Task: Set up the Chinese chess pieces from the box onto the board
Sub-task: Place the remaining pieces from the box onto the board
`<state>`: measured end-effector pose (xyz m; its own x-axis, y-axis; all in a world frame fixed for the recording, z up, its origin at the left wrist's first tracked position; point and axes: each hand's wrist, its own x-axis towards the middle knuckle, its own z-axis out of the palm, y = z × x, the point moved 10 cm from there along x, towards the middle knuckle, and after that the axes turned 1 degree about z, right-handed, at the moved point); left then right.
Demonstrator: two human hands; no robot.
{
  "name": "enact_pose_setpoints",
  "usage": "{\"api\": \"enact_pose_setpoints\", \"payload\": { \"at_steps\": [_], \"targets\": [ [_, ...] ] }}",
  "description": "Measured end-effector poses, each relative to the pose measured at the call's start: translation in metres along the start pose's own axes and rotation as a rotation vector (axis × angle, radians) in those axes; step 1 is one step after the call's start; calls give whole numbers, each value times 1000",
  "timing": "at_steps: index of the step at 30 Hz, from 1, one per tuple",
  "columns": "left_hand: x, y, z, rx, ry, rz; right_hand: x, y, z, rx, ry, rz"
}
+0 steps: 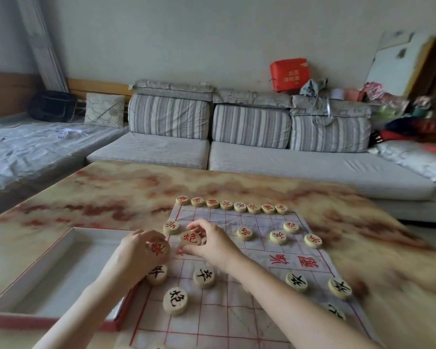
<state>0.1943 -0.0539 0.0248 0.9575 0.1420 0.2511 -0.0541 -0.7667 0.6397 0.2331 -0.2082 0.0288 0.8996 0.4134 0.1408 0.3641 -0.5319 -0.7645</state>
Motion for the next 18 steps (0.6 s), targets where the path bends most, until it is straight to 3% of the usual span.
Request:
{"api": "enact_pose_setpoints", "payload": {
  "at_steps": [8, 18],
  "targets": [
    [17, 36, 36, -47, -48, 12, 9, 61, -51, -26, 90, 130],
    [25, 10, 37, -23, -63, -13, 109, 83, -19, -108, 47, 171]
  ]
}}
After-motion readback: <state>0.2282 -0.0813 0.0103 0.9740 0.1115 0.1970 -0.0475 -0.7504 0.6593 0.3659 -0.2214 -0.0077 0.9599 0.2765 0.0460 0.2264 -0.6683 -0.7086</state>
